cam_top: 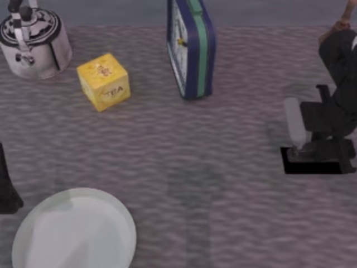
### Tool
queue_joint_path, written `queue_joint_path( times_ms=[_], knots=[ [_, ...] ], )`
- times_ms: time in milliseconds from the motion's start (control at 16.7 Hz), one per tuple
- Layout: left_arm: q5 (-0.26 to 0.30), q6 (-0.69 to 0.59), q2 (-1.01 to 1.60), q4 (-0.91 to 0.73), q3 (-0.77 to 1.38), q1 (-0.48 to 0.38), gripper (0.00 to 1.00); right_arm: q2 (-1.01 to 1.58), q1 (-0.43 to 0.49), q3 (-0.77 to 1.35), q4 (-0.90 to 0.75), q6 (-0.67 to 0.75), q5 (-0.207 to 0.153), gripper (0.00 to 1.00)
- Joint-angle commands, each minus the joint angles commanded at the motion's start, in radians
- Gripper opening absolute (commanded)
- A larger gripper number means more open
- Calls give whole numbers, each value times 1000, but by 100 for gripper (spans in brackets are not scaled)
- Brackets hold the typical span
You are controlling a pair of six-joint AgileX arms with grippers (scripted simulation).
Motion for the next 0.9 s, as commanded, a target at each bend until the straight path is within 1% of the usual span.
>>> queue_joint_path(
  times_ms=[540,600,900],
  knots=[
    [0,0,0,0,0,0,100,0,0,0,0,0,0,98],
    [0,0,0,0,0,0,100,0,0,0,0,0,0,100],
    [0,0,0,0,0,0,100,0,0,0,0,0,0,100]
  ],
)
